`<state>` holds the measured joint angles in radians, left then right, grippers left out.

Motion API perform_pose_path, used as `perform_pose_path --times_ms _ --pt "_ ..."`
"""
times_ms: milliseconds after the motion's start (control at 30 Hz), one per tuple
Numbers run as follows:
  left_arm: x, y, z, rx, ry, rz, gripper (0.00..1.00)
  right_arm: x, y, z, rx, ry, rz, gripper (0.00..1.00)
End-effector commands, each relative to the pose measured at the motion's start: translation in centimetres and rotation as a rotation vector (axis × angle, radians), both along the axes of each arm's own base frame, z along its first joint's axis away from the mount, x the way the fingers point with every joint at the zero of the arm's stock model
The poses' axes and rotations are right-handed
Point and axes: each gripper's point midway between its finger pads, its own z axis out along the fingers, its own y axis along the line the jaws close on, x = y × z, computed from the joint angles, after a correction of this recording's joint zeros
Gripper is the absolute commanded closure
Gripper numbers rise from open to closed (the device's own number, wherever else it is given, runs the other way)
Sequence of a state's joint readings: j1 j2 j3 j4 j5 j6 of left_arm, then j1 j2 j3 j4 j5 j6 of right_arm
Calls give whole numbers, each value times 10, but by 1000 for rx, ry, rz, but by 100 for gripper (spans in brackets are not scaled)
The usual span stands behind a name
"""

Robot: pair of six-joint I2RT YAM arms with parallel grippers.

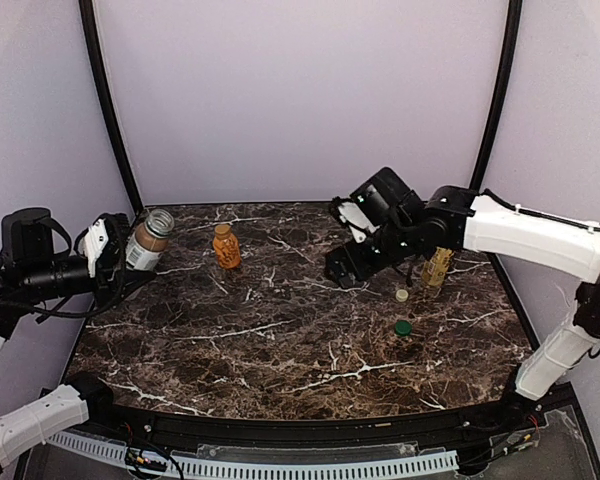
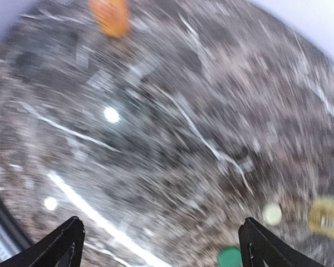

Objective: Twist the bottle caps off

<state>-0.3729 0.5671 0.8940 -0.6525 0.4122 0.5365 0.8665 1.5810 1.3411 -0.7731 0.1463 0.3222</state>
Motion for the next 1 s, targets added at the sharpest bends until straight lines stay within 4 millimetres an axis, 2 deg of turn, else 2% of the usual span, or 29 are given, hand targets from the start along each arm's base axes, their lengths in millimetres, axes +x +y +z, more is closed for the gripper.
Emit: perform_pose_path --times_ms 0,67,133,200,267,433,533,667,833,967 --pt "-26 -21 24 -103 39 -163 71 -60 118 169 412 -471 472 5" --pt "-32 -27 32 -136 58 -211 71 -100 153 222 702 -574 650 6" --pt "-36 -31 37 -158 71 -242 71 -130 169 262 959 -643 776 6" --pt "-39 -33 43 -171 74 -262 71 -147 181 290 1119 -681 845 8" --pt "-41 -35 48 -181 73 -278 71 -155 198 306 1183 -692 885 8" --pt "-43 -36 54 -188 67 -294 71 -176 237 318 1223 -739 969 8" --pt "-43 -36 53 -188 62 -298 70 -179 257 317 1222 -736 974 10" --pt "-43 -38 52 -194 59 -307 70 -171 270 318 1224 -717 934 17" --pt "-43 -38 54 -198 45 -310 70 -158 287 299 1162 -686 887 18" --pt "-41 -38 53 -193 44 -308 70 -156 294 292 1144 -666 890 24"
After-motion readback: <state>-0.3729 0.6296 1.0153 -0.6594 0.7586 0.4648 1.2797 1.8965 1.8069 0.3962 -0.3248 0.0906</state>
